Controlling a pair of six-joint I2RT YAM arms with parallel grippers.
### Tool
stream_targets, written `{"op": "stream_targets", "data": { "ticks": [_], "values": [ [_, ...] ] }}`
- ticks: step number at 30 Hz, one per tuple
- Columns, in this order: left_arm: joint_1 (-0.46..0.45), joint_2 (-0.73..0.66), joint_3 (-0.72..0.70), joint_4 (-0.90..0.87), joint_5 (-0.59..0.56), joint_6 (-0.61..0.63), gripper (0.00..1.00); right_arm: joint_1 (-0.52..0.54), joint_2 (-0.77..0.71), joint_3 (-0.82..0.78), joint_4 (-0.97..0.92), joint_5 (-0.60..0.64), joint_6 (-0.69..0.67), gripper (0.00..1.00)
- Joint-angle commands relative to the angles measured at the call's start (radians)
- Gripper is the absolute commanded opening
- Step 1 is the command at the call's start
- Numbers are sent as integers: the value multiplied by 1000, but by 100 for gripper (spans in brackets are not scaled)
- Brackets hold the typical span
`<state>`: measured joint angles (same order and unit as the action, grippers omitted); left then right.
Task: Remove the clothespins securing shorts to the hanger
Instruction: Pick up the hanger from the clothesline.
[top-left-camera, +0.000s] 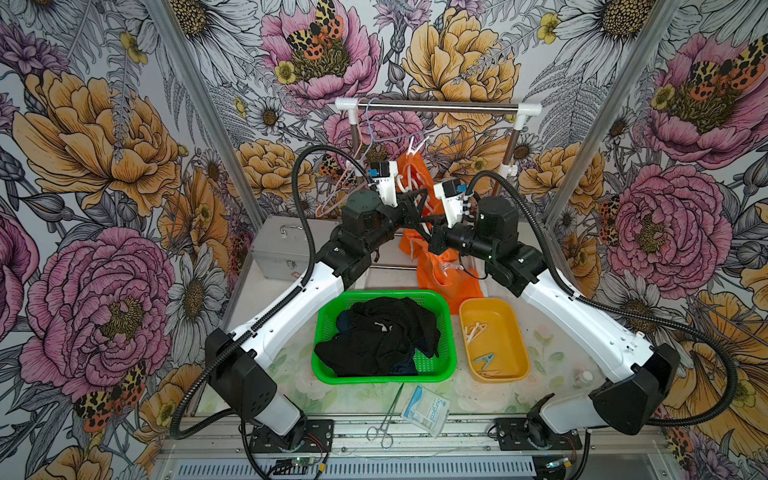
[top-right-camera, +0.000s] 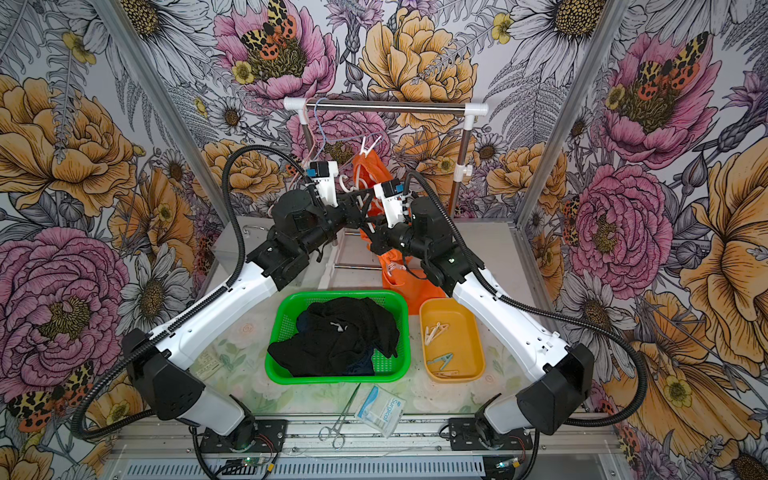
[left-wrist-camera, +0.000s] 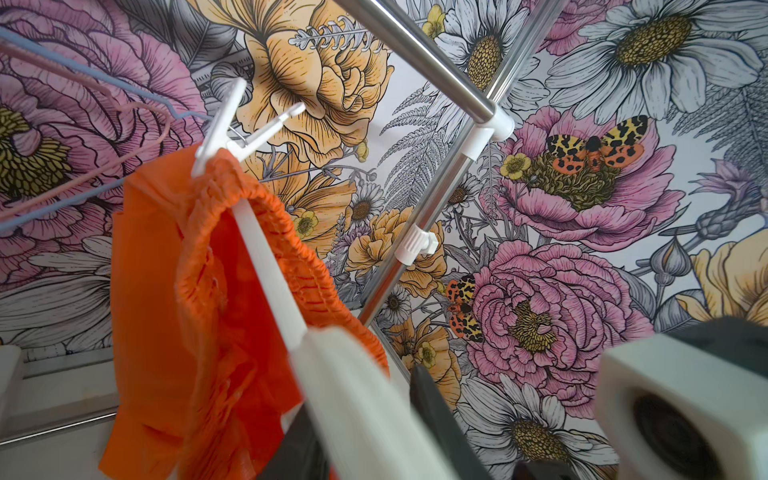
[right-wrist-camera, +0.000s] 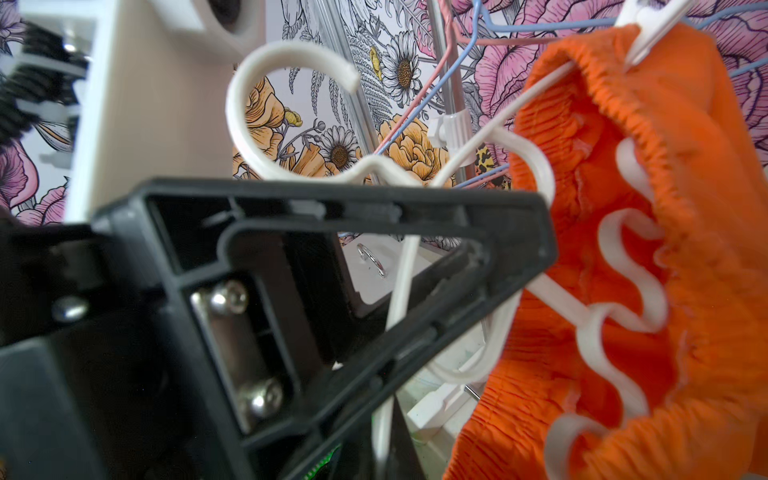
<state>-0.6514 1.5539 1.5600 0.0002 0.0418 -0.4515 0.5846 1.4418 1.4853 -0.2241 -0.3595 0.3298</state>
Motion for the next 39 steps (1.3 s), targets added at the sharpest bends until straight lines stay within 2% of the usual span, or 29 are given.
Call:
{"op": "stream_targets", "data": {
  "ticks": [1, 5, 10, 12, 15, 20, 24, 27, 32, 39],
  "values": [
    [9, -7, -28, 25, -6, -4, 22, 17, -47, 4, 65, 16, -53, 0],
    [15, -17, -34, 37, -8, -3, 7, 23, -50, -2, 53, 39, -61, 0],
    [15, -17, -18, 38, 2, 24, 0, 26, -64, -11, 44, 49, -64, 1],
    [16, -14, -6, 25, 9, 48, 0, 27, -73, -9, 35, 49, -63, 8],
    [22, -17, 32, -18, 23, 108, 0, 28, -99, -4, 7, 52, -64, 24],
    [66, -44, 93, -114, 121, 215, 0, 26, -172, 18, -71, 77, -71, 49],
    [93, -74, 130, -203, 199, 308, 0, 24, -227, 44, -142, 115, -80, 59],
    [102, -105, 159, -278, 235, 389, 0, 24, -263, 64, -210, 204, -89, 62],
    [98, -173, 217, -434, 276, 533, 0, 23, -332, 42, -296, 467, -77, 67],
    [98, -296, 250, -545, 287, 642, 0, 23, -443, -79, -297, 664, -68, 69]
  ]
}}
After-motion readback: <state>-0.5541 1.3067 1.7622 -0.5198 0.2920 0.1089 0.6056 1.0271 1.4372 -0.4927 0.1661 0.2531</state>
